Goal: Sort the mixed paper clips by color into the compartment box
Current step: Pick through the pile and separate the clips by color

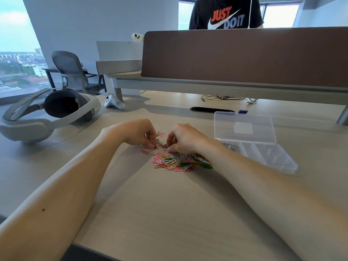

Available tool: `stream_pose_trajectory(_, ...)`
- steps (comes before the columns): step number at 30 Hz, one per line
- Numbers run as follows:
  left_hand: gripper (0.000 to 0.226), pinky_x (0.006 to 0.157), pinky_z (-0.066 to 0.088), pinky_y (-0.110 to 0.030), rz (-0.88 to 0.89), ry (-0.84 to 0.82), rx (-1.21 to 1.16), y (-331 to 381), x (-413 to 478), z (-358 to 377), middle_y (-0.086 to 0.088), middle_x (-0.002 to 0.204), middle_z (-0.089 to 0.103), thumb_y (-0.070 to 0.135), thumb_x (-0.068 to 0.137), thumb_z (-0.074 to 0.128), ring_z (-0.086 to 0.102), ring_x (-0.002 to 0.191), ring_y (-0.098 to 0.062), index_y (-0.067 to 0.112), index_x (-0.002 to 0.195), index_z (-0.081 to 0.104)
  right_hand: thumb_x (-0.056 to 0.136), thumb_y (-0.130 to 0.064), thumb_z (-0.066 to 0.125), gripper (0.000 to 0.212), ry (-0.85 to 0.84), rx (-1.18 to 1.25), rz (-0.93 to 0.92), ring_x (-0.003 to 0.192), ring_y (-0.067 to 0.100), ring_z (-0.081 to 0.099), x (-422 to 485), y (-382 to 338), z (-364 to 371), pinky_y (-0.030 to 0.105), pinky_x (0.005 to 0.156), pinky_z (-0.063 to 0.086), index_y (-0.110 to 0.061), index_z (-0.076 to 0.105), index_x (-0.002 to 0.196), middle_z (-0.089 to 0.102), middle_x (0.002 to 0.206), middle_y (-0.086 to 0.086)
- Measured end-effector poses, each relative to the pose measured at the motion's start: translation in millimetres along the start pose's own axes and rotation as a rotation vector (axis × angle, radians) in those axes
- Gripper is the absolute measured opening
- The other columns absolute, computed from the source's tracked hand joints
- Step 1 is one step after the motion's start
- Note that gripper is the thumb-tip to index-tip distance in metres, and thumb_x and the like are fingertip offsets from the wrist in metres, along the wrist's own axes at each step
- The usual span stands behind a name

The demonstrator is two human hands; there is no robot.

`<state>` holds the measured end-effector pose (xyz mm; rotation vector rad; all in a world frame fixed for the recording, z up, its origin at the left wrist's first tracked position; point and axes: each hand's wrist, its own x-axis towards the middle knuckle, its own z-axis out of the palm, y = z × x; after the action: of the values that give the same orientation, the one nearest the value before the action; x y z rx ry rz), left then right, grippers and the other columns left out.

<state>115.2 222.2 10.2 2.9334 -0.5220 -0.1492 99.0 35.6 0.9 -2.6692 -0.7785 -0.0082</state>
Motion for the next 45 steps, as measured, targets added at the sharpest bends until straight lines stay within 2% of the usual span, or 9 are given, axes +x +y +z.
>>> stream_pose_trajectory(8,0.011,0.079,0.051,-0.03,-0.015,0.007,-0.019,0,0,0,0.005,0.082,0.069,0.014,0.079,0.075,0.063,0.08,-0.015,0.023,0.084,0.071,0.085,-0.02,0.073,0.006,-0.017,-0.037,0.008,0.089,0.022,0.062,2,-1,3,0.038,0.08,0.055,-0.014,0.072,0.088,0.069,0.097,0.004)
stream_pose_trajectory(12,0.014,0.078,0.051,-0.029,-0.013,0.0,-0.003,1,-2,2,0.006,0.086,0.068,0.013,0.082,0.071,0.061,0.08,-0.014,0.027,0.086,0.069,0.086,-0.021,0.071,0.008,-0.033,-0.057,0.015,0.09,0.023,0.061,3,0,3,0.04,0.081,0.054,-0.015,0.071,0.091,0.067,0.097,0.005)
stream_pose_trajectory(18,0.012,0.075,0.045,-0.021,0.003,0.038,-0.066,6,-7,-7,0.012,0.082,0.065,0.015,0.091,0.062,0.06,0.074,-0.006,0.02,0.098,0.071,0.09,-0.018,0.067,0.008,0.044,-0.058,0.034,0.086,0.02,0.06,4,6,0,0.032,0.071,0.048,-0.013,0.071,0.095,0.066,0.096,0.003)
stream_pose_trajectory(25,0.006,0.074,0.053,-0.023,0.028,0.013,-0.18,11,-14,-7,0.003,0.079,0.072,0.016,0.089,0.065,0.068,0.065,-0.009,0.014,0.09,0.07,0.088,-0.013,0.067,0.013,0.082,-0.065,0.028,0.092,0.022,0.062,2,10,-3,0.037,0.082,0.054,-0.016,0.074,0.098,0.069,0.104,0.004)
stream_pose_trajectory(29,0.004,0.069,0.057,-0.023,0.05,-0.04,-0.226,14,-15,-6,-0.001,0.074,0.073,0.011,0.083,0.073,0.069,0.065,-0.014,0.009,0.085,0.071,0.086,-0.024,0.071,0.014,0.058,-0.031,-0.018,0.091,0.018,0.061,1,8,-3,0.035,0.082,0.054,-0.02,0.074,0.099,0.068,0.103,0.003)
stream_pose_trajectory(35,0.013,0.062,0.053,-0.019,0.025,-0.102,-0.221,16,-12,-3,0.005,0.065,0.07,0.018,0.076,0.08,0.063,0.056,-0.006,0.015,0.086,0.073,0.088,-0.023,0.07,0.012,0.031,-0.059,-0.031,0.086,0.018,0.06,1,6,1,0.033,0.076,0.052,-0.016,0.075,0.096,0.069,0.098,0.003)
stream_pose_trajectory(39,0.01,0.066,0.048,-0.017,0.018,-0.07,-0.104,15,-9,-1,0.006,0.079,0.072,0.024,0.082,0.074,0.062,0.067,-0.007,0.02,0.09,0.075,0.089,-0.022,0.069,0.012,-0.008,-0.065,-0.013,0.088,0.02,0.059,1,6,1,0.032,0.076,0.051,-0.013,0.073,0.096,0.066,0.095,0.003)
stream_pose_trajectory(41,0.003,0.066,0.046,-0.017,0.018,-0.065,-0.096,15,-10,0,0.011,0.076,0.069,0.024,0.085,0.071,0.06,0.066,-0.005,0.023,0.086,0.073,0.09,-0.022,0.067,0.012,-0.02,-0.063,-0.005,0.089,0.02,0.059,1,6,1,0.032,0.075,0.049,-0.012,0.072,0.097,0.065,0.095,0.004)
stream_pose_trajectory(45,0.013,0.063,0.044,-0.02,0.033,-0.004,-0.082,14,-9,1,0.014,0.068,0.062,0.021,0.087,0.068,0.053,0.061,-0.005,0.029,0.077,0.066,0.092,-0.018,0.064,0.012,0.002,-0.029,0.004,0.086,0.018,0.057,1,7,-1,0.029,0.07,0.042,-0.011,0.072,0.097,0.065,0.096,0.004)
